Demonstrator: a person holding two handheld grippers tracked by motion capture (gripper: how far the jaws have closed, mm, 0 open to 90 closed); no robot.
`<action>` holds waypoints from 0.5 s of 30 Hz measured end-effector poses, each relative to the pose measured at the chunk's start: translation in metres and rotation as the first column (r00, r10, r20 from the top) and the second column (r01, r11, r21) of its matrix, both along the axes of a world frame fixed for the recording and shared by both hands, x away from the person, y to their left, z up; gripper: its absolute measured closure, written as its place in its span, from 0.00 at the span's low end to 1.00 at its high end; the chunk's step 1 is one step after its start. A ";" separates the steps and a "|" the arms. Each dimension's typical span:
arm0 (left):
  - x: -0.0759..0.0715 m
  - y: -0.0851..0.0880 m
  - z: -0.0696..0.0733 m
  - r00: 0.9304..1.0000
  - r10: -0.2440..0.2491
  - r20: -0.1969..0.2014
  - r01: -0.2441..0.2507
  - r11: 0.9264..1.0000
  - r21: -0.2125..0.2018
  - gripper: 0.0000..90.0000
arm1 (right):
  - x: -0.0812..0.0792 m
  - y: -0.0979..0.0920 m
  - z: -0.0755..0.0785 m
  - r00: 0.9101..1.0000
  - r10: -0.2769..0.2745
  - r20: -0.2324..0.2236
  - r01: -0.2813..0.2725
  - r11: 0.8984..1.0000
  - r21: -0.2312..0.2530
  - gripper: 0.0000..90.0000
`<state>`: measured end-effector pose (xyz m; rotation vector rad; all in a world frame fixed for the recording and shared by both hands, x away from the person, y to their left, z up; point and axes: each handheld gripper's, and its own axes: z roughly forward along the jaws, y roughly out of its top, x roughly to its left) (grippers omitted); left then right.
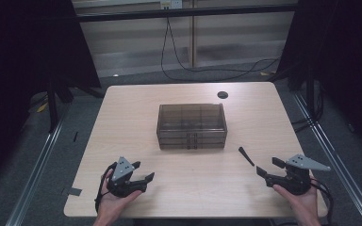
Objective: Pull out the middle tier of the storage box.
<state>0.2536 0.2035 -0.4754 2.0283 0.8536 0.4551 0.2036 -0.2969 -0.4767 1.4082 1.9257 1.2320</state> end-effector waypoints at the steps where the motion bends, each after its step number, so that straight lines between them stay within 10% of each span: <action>1: -0.001 -0.001 0.001 1.000 -0.008 0.008 0.008 1.000 0.009 0.37 | 0.000 0.000 0.000 1.000 0.002 0.000 -0.002 1.000 0.003 0.27; 15: -0.009 -0.037 0.007 0.988 -0.085 0.129 0.058 0.977 0.205 0.43 | -0.002 -0.001 0.002 1.000 0.009 0.006 -0.009 1.000 0.020 0.31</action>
